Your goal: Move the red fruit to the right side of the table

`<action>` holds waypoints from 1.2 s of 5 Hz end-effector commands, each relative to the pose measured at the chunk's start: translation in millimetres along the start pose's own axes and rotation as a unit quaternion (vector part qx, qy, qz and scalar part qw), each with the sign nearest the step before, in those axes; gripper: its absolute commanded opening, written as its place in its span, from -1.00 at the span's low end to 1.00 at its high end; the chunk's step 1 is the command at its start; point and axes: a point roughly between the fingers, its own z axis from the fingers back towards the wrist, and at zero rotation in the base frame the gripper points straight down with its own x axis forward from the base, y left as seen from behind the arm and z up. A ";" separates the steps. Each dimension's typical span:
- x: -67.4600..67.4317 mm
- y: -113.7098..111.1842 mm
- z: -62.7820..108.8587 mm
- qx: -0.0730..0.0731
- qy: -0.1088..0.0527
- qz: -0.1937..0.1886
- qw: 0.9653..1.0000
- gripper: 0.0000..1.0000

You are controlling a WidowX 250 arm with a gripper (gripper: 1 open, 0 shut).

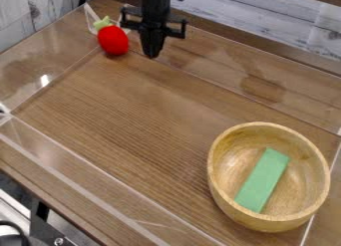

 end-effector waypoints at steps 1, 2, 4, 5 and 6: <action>4.9 6.6 10.3 0.000 -0.028 -0.023 0.999 -1.00; 3.5 11.4 5.3 -0.003 -0.030 -0.043 0.999 -1.00; 10.7 -3.7 49.7 -0.015 -0.044 -0.033 0.998 -1.00; 4.7 -20.3 75.9 -0.026 -0.056 -0.069 0.996 -1.00; -2.9 -41.0 87.5 -0.033 -0.059 -0.101 0.993 -1.00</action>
